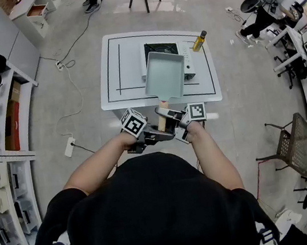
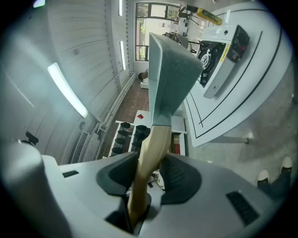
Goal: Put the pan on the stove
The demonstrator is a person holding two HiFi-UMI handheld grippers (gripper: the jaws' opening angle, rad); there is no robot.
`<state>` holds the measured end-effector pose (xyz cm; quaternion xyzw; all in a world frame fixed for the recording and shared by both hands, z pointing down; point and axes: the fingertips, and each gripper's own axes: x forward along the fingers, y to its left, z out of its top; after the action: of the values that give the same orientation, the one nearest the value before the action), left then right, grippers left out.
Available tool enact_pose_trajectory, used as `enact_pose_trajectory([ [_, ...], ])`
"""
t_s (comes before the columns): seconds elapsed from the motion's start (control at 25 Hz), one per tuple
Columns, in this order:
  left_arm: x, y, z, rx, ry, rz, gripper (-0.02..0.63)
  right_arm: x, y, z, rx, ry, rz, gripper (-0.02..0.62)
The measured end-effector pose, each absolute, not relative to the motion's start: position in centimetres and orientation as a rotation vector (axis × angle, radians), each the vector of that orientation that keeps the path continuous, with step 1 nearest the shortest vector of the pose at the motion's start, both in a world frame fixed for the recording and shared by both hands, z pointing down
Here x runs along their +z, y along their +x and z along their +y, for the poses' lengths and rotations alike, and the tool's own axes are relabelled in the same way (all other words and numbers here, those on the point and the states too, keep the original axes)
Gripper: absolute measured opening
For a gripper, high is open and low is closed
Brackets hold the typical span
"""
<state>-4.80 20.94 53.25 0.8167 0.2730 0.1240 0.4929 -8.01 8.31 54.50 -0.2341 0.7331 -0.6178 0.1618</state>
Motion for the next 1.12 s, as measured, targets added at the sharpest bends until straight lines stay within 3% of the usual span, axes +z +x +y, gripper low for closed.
enact_pose_trajectory([
  [1.12, 52.9, -6.6, 19.7, 0.318, 2.018, 0.690, 0.103, 54.0, -9.4, 7.0, -1.682, -0.694, 2.111, 0.152],
])
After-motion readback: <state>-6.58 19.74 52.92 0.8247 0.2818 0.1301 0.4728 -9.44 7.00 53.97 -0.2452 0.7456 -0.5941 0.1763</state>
